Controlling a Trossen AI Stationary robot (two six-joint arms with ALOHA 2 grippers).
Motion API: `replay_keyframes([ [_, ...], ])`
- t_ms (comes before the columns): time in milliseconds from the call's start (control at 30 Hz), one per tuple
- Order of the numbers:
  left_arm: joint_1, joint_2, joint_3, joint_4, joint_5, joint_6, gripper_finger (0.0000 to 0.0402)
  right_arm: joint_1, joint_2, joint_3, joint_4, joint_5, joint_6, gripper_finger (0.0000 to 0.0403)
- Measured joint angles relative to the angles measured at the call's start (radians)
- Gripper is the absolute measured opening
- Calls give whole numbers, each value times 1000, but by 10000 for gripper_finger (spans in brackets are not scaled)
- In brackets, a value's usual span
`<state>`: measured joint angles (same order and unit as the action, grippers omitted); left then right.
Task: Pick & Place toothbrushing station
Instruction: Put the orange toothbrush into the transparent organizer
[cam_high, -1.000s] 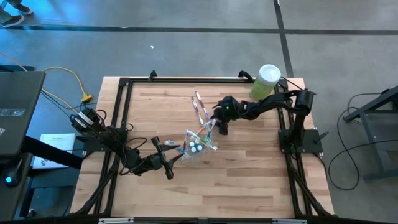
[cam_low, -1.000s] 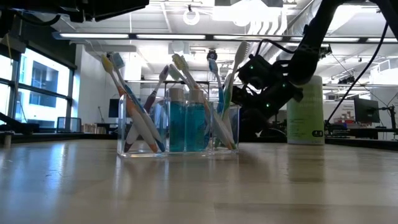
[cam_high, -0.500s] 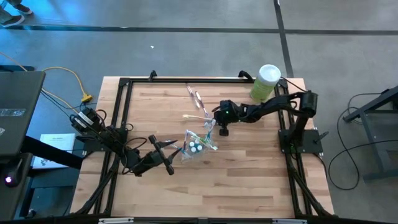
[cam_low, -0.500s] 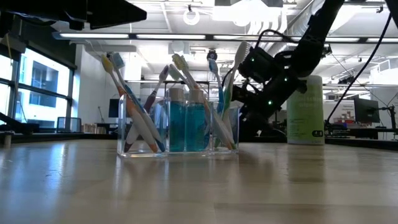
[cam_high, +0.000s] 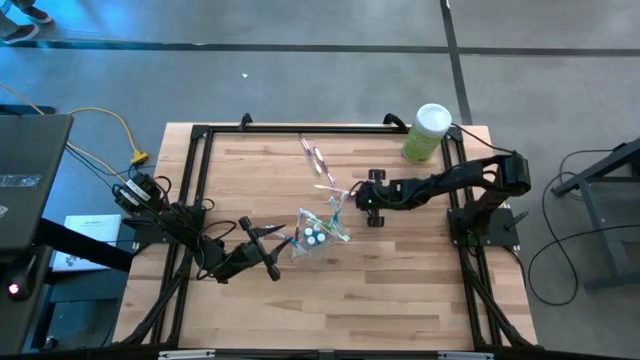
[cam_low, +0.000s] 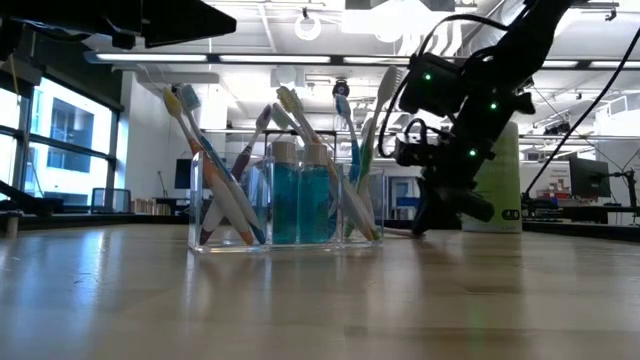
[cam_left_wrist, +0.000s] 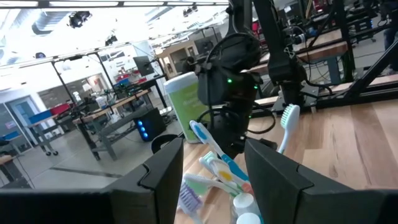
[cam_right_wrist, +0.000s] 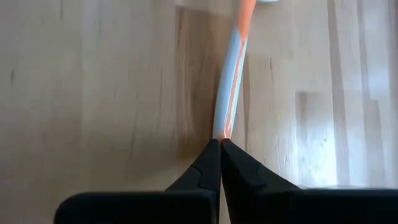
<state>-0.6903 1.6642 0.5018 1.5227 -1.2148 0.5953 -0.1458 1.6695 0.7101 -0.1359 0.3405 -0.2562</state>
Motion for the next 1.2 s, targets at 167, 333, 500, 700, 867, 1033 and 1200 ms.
replay_keyframes([
  [167, 0, 0, 0, 0, 4, -1, 165, 42, -29, -2, -46, 36, 30, 1],
  [333, 1, 0, 0, 0, -16, 24, 165, 75, -34, -1, -89, 82, 73, 1],
  [500, 1, 0, 0, 0, -18, 36, 165, 98, -34, 0, -99, 96, 80, 1],
  [700, 3, 0, 0, 2, 0, 41, 165, 100, -35, 0, -107, 105, 95, 2],
  [867, 15, 0, 0, 3, 30, -49, 165, 109, -36, 1, -124, 154, 140, 3],
  [1033, 14, 0, 0, 3, 27, -151, 165, 124, -37, 2, -134, 192, 163, 3],
  [1200, 33, 0, 0, 3, 26, -252, 165, 139, -58, 2, -160, 245, 191, 3],
])
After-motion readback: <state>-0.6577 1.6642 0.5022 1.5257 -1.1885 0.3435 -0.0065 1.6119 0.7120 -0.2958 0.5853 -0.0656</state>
